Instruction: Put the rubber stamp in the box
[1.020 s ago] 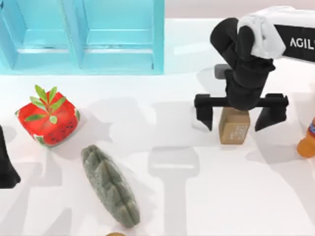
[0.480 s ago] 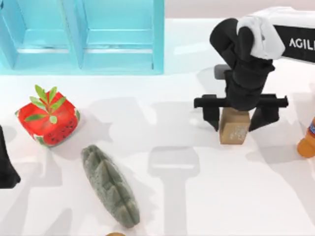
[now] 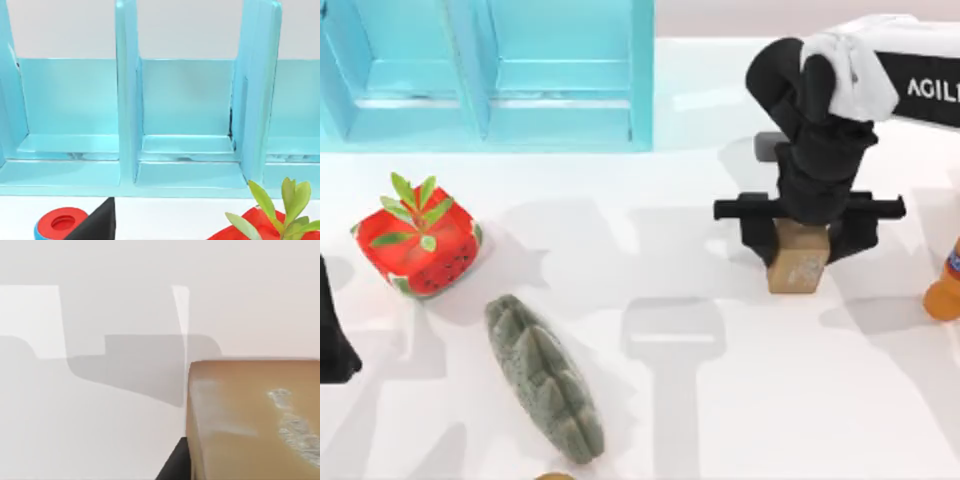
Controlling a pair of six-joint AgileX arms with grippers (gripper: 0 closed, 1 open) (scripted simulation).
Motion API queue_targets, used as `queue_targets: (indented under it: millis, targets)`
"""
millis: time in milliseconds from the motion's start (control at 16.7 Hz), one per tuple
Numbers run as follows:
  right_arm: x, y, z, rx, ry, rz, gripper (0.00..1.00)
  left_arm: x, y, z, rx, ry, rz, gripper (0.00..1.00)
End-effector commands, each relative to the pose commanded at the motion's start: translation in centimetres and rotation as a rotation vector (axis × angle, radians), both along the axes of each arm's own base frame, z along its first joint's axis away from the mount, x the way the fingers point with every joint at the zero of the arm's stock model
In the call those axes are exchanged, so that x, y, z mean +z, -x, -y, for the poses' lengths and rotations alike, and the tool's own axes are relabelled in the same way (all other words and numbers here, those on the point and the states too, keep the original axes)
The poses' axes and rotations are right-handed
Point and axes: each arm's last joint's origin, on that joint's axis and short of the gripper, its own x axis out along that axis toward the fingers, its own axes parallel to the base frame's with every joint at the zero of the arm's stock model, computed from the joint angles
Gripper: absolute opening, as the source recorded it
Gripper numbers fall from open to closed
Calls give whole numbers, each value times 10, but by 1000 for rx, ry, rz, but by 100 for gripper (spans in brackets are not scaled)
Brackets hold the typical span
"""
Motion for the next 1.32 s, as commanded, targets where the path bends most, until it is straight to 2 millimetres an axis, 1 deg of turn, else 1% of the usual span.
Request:
queue_targets:
  millis: [420, 600, 720, 1020, 1080, 1200, 1320]
  targets:
    - [0, 0, 0, 0, 0, 0, 0, 0, 0, 0, 0, 0, 0, 100]
    - [5, -2, 0, -3, 0, 4, 0, 0, 0, 0, 0, 0, 0, 100]
    - [22, -4, -1, -3, -1, 10, 0, 0, 0, 0, 0, 0, 0, 100]
    - [83, -2, 0, -4, 6, -9, 0, 0, 0, 0, 0, 0, 0, 100]
    - [92, -2, 1, -4, 3, -4, 0, 0, 0, 0, 0, 0, 0, 100]
    - [101, -1, 1, -4, 0, 2, 0, 0, 0, 0, 0, 0, 0, 100]
    - [101, -1, 1, -4, 0, 2, 0, 0, 0, 0, 0, 0, 0, 100]
